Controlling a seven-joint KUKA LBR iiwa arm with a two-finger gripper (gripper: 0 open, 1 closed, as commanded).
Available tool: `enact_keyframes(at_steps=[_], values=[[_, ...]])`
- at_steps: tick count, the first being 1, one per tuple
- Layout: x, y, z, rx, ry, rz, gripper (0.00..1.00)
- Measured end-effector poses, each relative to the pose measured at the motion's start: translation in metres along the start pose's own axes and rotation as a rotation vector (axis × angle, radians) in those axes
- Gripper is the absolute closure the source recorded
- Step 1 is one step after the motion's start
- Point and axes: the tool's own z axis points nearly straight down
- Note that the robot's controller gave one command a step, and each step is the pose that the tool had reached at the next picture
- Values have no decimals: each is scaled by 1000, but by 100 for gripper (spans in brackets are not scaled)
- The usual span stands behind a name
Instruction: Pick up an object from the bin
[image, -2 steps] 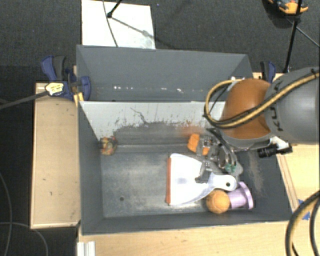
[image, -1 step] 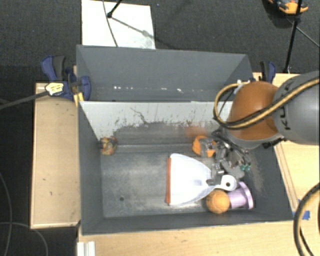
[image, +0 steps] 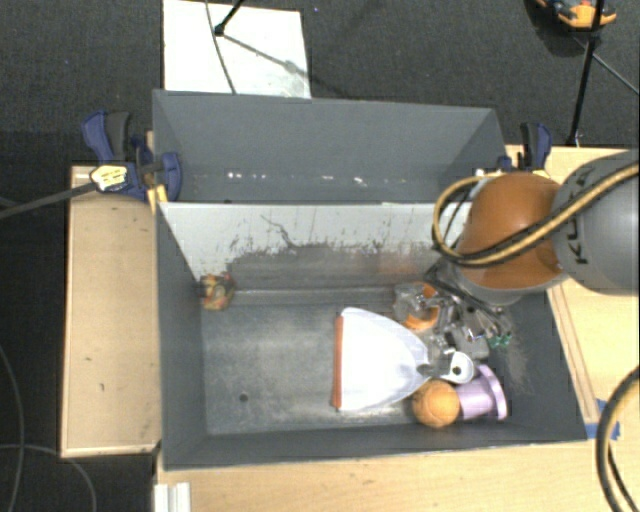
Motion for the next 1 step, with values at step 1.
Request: enact_keyframes(at_steps=[1], values=[[16, 4, 6, 1, -12, 167, 0]])
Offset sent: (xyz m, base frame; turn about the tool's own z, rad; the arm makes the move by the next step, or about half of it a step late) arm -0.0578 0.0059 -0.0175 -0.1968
